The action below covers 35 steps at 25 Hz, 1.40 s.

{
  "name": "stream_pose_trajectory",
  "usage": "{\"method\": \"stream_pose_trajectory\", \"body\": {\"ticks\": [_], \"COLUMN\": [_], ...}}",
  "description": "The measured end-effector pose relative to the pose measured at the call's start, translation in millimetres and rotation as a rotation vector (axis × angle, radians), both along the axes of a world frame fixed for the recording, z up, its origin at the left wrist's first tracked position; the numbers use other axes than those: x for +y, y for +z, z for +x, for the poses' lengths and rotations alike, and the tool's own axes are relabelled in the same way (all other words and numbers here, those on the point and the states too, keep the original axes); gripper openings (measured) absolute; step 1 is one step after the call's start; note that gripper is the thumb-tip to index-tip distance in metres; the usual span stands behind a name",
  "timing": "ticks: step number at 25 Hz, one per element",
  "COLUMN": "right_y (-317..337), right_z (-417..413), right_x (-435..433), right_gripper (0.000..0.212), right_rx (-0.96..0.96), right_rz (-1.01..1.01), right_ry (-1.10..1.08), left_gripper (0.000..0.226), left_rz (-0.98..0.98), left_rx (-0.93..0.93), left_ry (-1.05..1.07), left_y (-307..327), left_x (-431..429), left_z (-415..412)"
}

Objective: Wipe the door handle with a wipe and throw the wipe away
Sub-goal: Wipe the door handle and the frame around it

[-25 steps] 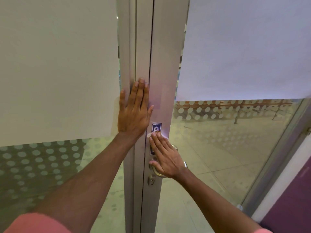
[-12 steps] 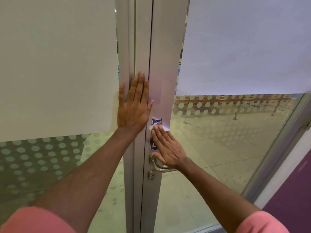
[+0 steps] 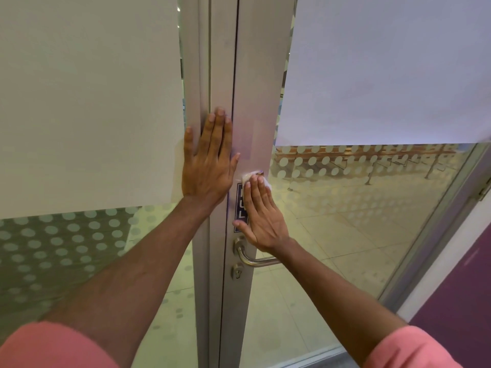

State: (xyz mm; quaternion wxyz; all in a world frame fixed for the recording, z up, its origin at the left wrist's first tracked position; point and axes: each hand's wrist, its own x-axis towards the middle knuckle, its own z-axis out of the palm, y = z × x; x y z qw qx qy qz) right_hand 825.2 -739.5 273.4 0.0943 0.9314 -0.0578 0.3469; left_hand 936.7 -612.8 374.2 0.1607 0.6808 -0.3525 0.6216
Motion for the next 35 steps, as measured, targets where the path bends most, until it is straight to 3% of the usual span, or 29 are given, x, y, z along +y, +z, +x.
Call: {"method": "stream_pose_trajectory", "body": {"ticks": [4,9,17,23,27,32,35], "right_y": [-49,-58,28,-30,-34,28,17], "right_z": [-22,-33,-5,-33,-37,-11,-8], "right_x": [10,7,-13,-27,-28,-21,-13], "right_gripper": [0.089,0.087,0.078,0.067,0.064,0.066,0.071], "right_rx": [0.214,0.270,0.010,0.253,0.213,-0.004,-0.003], "right_rz": [0.071,0.033,-0.068,-0.220,-0.284,-0.180,-0.105], "right_ry": [-0.003,-0.028,-0.017,0.015,-0.053,-0.089,-0.097], "left_gripper": [0.068,0.068,0.068,0.069,0.069,0.067,0.067], "left_rz": [-0.005,-0.009,-0.007,-0.007,-0.010,-0.004,-0.004], "left_rx": [0.005,0.012,0.011,-0.005,-0.010,0.008,0.020], "left_ry": [-0.002,-0.020,-0.030,-0.022,-0.021,-0.042,-0.043], "left_y": [1,0,0,-1,-2,-2,-2], "left_x": [0,-1,-2,-1,-2,-2,-1], "left_z": [1,1,2,2,2,3,3]}}
